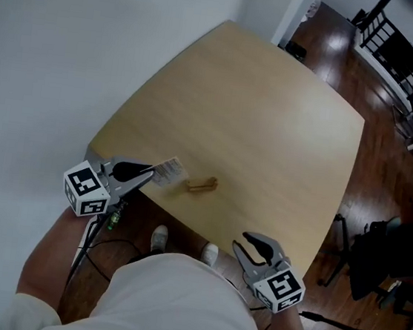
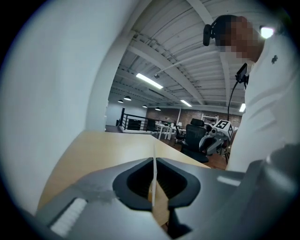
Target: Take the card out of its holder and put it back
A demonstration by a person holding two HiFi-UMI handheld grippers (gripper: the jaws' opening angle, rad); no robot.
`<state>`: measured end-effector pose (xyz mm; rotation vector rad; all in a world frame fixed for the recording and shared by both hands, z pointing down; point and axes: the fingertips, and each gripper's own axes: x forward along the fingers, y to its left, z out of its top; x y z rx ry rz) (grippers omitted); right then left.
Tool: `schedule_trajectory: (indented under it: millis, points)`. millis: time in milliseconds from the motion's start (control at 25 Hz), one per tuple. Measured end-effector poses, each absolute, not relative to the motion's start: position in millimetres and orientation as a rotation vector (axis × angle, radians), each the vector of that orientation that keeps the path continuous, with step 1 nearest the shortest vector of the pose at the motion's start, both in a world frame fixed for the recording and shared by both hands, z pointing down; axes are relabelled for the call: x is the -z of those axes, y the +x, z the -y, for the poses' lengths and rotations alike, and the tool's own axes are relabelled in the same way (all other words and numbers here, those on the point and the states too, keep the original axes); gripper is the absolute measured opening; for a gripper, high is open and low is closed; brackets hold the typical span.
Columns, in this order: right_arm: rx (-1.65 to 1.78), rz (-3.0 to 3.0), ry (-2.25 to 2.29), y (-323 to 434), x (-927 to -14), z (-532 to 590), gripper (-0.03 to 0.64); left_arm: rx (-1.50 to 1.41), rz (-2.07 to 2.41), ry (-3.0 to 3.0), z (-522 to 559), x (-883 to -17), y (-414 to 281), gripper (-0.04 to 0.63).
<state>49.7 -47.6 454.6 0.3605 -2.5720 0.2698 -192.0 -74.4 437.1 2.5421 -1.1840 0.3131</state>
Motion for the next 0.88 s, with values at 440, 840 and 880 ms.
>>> schedule_trajectory:
  millis: [440, 840, 880]
  points:
    - [-0.41, 2.451, 0.658, 102.5, -470.6, 51.9, 0.117, -0.451, 0.861, 2.628, 144.0, -482.8, -123.0, 0.015]
    - [-0.452, 2.424, 0.743, 117.6, -475.2, 45.3, 0.118, -0.499, 0.813, 2.618, 164.3, -505.8, -114.5, 0.015]
    - [-0.455, 2.423, 0.748, 117.8, -475.9, 44.2, 0.118, -0.5, 0.814, 2.618, 166.4, -505.9, -114.2, 0.015]
